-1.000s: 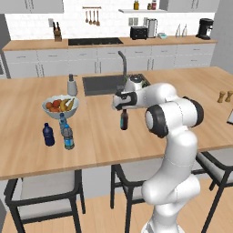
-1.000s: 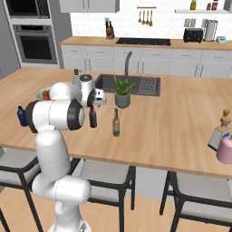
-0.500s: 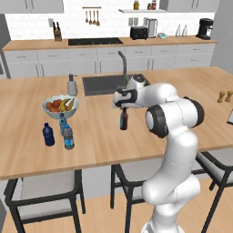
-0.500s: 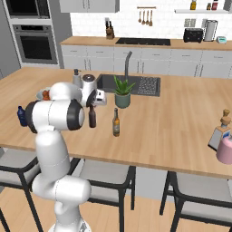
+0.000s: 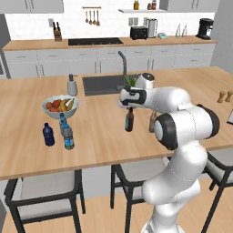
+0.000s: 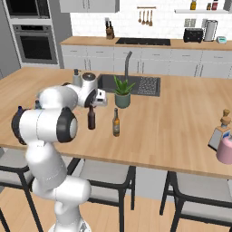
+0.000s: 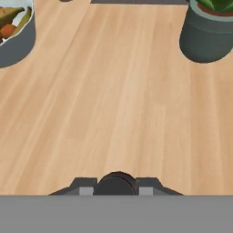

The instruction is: Move the plastic bottles in the middle to the plastics group, and the glass bottles in the middle to the glass group.

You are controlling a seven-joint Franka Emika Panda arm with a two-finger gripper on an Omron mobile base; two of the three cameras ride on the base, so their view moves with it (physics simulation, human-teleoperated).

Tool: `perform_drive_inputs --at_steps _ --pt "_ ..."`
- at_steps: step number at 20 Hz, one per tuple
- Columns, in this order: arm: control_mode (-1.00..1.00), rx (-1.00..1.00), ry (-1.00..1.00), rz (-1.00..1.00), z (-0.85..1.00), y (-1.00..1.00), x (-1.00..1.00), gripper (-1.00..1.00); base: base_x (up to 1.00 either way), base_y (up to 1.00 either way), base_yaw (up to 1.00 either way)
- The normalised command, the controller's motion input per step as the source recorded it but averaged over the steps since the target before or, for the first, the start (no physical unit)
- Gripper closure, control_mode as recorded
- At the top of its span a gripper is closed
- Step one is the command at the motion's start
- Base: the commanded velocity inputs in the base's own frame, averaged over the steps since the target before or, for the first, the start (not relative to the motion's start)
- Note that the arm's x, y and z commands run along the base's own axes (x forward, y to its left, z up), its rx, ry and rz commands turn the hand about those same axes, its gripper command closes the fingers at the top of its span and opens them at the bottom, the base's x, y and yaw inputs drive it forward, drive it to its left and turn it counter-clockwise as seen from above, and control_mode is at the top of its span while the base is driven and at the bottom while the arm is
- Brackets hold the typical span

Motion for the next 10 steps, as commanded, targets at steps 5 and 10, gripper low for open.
perform_drive_inputs --at_steps 5,10 --pt "-1.0 -0.01 -0.02 -0.01 0.35 -0.14 -0.81 1.0 0.0 0.0 0.0" --pt "-1.0 -0.05 0.0 -0.02 0.31 -0.12 -0.79 1.0 0.0 0.0 0.0"
